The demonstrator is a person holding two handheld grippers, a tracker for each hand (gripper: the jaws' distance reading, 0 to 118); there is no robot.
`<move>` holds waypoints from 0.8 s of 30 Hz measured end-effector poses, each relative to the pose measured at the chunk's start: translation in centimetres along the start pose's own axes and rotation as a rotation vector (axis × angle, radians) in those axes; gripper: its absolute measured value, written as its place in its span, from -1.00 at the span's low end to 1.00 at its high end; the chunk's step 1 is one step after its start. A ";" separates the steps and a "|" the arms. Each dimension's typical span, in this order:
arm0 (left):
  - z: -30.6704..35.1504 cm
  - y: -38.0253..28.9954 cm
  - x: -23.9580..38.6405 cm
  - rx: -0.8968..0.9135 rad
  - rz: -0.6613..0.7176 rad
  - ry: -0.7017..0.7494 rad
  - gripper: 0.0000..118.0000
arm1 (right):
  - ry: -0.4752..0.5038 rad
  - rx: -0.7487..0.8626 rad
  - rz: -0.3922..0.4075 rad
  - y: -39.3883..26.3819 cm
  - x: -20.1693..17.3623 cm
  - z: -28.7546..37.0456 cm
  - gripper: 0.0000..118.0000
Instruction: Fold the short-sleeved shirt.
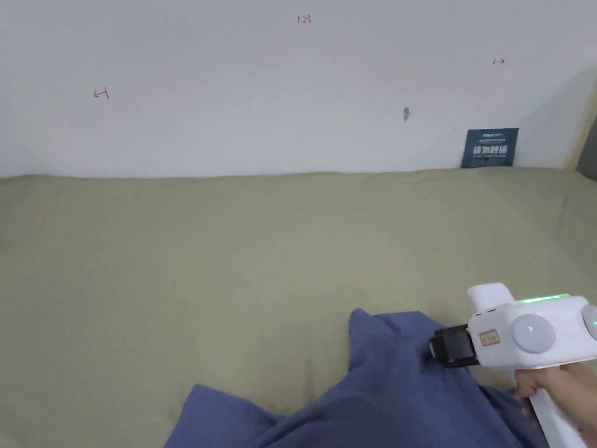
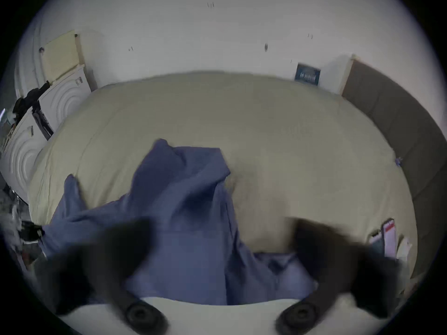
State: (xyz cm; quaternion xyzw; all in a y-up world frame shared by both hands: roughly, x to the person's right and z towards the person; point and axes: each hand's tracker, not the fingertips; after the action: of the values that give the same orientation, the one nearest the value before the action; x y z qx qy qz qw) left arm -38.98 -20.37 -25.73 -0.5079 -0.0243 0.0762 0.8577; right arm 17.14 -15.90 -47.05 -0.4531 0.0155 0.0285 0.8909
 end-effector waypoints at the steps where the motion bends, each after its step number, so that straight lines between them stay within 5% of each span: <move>1: 0.0 0.0 0.1 0.000 0.001 0.000 -0.93 | -0.009 -0.038 0.026 -0.3 0.4 -2.1 0.76; 3: -0.1 0.0 0.1 -0.003 0.004 -0.004 -0.93 | -0.022 -0.090 0.062 -0.5 0.1 -4.3 0.74; 5: -0.3 0.0 -0.3 0.000 0.006 -0.015 -0.93 | -0.044 -0.142 0.095 -1.2 0.1 -6.3 0.46; 7: -0.4 0.0 -0.4 -0.001 0.026 -0.026 -0.93 | -0.019 -0.121 0.086 -2.0 0.0 -6.7 0.40; 8: -0.4 0.1 -0.5 -0.003 0.027 -0.027 -0.93 | -0.041 -0.100 0.077 -2.0 -0.1 -6.1 0.09; 10: -0.4 0.1 -0.4 -0.006 0.025 -0.023 -0.93 | -0.012 -0.063 0.097 -2.3 -0.8 -4.2 -0.98; 16: 0.6 0.4 0.2 0.009 -0.010 0.015 -0.93 | 0.020 0.034 0.134 -3.7 -0.8 2.1 -0.98; 24: 8.5 6.2 0.7 0.217 0.039 -0.074 -0.93 | 0.004 0.269 0.136 -1.3 1.7 18.4 -0.98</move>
State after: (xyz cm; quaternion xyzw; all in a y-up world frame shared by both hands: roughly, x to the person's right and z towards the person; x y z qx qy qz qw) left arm -39.91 -9.94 -27.06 -0.4090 -0.0378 0.1137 0.9046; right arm 18.94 -1.76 -35.27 -0.3274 0.0518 0.0857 0.9396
